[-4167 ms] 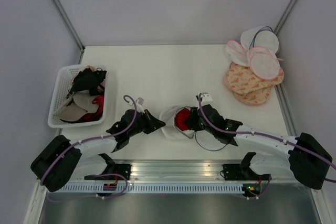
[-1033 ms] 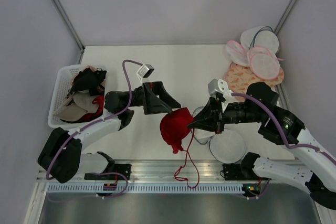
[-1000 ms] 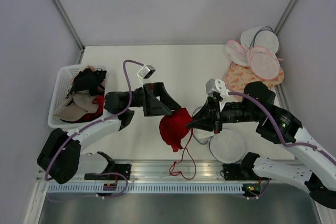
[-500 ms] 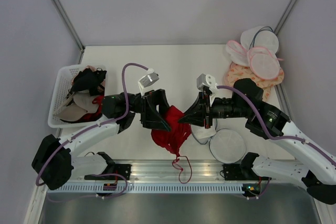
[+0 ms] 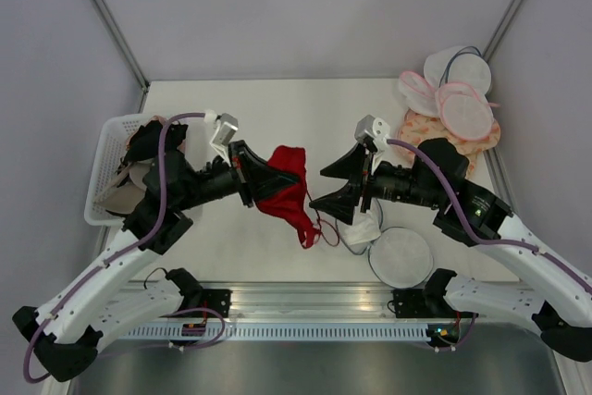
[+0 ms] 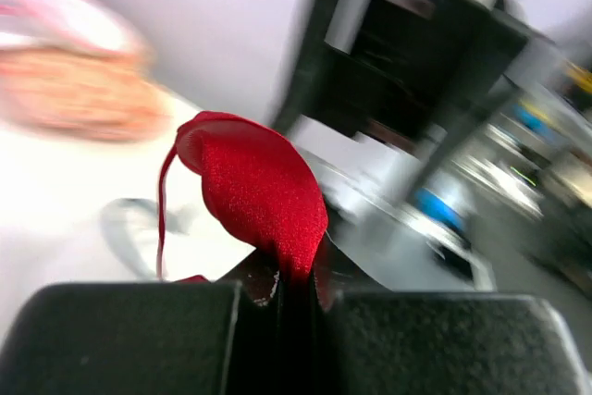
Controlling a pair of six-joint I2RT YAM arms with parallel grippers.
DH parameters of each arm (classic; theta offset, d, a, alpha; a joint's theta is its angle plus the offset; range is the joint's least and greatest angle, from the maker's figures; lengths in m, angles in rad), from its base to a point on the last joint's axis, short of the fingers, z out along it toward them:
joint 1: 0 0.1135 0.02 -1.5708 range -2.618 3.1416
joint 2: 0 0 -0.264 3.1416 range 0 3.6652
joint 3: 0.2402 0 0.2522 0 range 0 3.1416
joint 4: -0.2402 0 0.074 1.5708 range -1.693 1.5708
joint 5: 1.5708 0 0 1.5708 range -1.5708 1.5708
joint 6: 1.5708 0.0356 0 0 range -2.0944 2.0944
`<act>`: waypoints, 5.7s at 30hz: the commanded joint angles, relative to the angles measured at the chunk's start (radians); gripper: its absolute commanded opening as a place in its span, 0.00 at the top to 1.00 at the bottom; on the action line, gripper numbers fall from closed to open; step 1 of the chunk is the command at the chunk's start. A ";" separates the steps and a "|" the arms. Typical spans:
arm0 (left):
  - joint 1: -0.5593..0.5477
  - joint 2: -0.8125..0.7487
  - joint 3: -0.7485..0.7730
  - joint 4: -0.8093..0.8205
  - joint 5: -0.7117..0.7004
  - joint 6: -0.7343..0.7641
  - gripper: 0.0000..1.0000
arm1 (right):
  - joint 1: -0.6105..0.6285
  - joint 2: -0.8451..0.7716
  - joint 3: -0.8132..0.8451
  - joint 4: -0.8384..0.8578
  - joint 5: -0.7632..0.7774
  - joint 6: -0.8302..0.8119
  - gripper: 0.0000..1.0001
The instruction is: Unzip the laundry bag and remove the bra
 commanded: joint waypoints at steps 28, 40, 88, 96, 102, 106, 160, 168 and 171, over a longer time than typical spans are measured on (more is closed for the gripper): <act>0.684 0.256 0.359 -0.286 -1.468 0.379 0.98 | 0.004 -0.126 -0.255 0.000 0.293 0.115 0.02; 0.880 0.552 0.211 -0.277 -1.202 0.114 0.98 | 0.004 -0.154 -0.354 0.037 0.278 0.168 0.02; -0.327 0.455 0.169 -0.274 -0.662 0.293 0.03 | 0.003 -0.447 -0.347 -0.748 1.563 1.041 0.02; -0.545 0.624 0.279 -0.271 -0.736 0.370 0.05 | 0.004 -0.438 -0.388 -0.796 1.553 1.119 0.02; -0.607 0.788 0.333 -0.290 -0.851 0.379 0.06 | 0.003 -0.465 -0.400 -0.762 1.546 1.083 0.02; -0.610 0.895 0.355 -0.290 -0.891 0.368 0.07 | 0.004 -0.461 -0.393 -0.761 1.549 1.067 0.02; -0.590 0.965 0.355 -0.325 -1.462 0.239 0.34 | 0.004 -0.521 -0.423 -0.636 1.485 0.888 0.02; -0.570 1.066 0.401 -0.386 -1.572 0.251 0.27 | 0.004 -0.504 -0.433 -0.599 1.474 0.866 0.02; -0.529 1.118 0.415 -0.395 -1.546 0.247 0.26 | 0.004 -0.501 -0.431 -0.602 1.471 0.863 0.02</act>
